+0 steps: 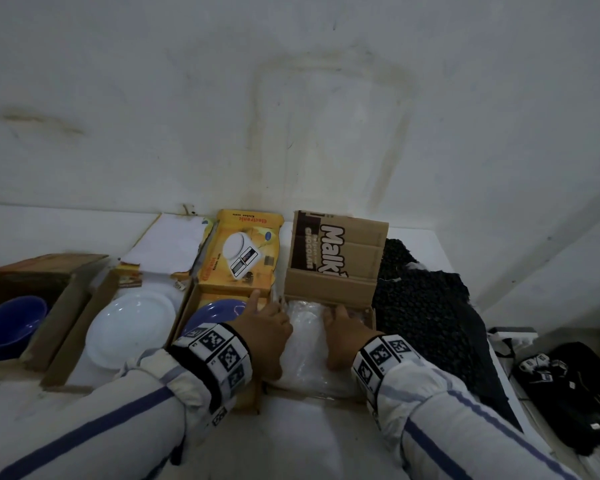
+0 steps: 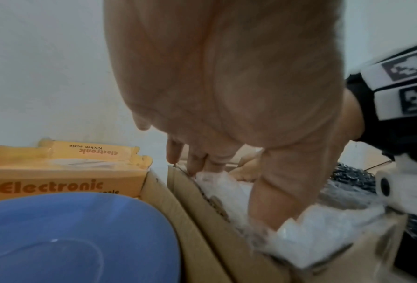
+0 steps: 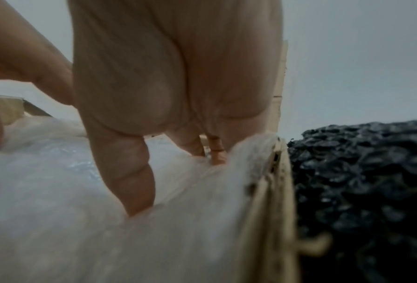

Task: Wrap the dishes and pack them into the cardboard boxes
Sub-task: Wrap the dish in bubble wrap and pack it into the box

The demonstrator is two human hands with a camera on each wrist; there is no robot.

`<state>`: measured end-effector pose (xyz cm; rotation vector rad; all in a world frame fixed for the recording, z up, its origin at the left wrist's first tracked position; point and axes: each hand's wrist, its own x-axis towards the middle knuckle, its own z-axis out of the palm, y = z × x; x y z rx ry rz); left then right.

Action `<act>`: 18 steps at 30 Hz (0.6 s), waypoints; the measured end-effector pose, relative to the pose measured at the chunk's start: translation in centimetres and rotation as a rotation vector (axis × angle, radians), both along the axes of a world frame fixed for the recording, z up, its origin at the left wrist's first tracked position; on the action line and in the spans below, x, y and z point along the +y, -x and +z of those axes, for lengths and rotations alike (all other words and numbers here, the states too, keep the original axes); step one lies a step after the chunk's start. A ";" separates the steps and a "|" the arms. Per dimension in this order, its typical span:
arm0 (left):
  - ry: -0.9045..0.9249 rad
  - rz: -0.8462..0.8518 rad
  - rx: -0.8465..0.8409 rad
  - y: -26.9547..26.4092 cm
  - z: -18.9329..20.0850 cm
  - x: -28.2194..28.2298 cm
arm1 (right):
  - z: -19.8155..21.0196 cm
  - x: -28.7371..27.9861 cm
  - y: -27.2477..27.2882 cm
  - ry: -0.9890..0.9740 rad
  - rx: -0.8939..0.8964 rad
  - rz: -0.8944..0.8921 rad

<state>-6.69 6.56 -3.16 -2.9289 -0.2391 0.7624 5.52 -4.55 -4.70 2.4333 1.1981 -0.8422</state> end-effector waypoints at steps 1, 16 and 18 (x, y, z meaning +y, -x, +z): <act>0.009 0.015 0.021 -0.1 0.1 0.0 | 0.2 -0.1 -0.1 0.014 0.018 0.006; -0.151 0.092 0.033 -0.9 -0.6 -2.7 | 2.7 -5.1 0.1 0.165 -0.170 0.354; -0.153 0.087 0.026 -0.9 -0.8 -2.7 | 1.6 -5.3 0.8 0.118 -0.241 0.354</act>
